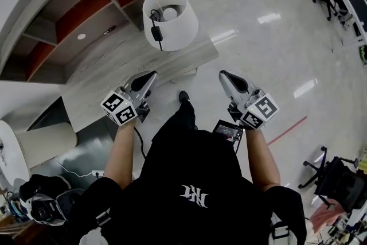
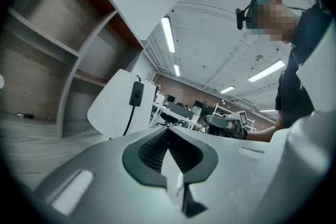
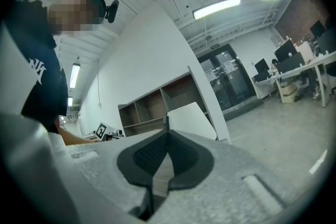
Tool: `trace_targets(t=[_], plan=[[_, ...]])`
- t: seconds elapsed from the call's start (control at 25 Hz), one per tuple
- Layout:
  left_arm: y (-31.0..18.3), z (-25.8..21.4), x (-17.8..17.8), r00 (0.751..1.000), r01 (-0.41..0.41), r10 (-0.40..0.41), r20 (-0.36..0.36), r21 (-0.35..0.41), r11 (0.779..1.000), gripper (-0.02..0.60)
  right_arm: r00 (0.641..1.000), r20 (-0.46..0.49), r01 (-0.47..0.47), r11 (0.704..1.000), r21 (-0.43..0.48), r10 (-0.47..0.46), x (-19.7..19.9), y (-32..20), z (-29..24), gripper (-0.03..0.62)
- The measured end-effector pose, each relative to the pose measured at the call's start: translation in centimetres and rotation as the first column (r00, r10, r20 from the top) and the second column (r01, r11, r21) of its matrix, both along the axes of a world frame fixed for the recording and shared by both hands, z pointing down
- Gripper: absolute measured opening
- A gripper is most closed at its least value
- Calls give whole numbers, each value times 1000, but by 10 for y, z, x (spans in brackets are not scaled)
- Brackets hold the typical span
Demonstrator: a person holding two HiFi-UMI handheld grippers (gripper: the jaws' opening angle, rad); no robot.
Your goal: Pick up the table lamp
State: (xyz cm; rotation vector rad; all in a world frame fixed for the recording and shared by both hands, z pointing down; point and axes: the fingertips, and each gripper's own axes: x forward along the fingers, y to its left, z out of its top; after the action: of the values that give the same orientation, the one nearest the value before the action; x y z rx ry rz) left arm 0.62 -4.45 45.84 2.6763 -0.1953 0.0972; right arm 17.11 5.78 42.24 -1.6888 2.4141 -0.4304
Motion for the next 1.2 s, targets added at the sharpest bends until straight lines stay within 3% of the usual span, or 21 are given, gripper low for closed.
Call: trace_targets(t=[0.16, 0.76, 1.0, 1.2], plan=[[-25, 13, 4, 1000, -24, 25, 10, -22, 999, 2, 1000, 0, 6, 1000, -20, -6, 12, -30, 0, 2], [-115, 52, 2, 998, 58, -54, 28, -201, 978, 2, 996, 57, 75, 985, -159, -66, 49, -137, 23, 3], [-129, 61, 0, 993, 113, -104, 53, -226, 968, 2, 997, 51, 71, 977, -200, -62, 68, -165, 27, 3], [-143, 64, 3, 988, 154, -144, 61, -244, 957, 5, 989, 87, 139, 965, -221, -122, 76, -195, 31, 10]])
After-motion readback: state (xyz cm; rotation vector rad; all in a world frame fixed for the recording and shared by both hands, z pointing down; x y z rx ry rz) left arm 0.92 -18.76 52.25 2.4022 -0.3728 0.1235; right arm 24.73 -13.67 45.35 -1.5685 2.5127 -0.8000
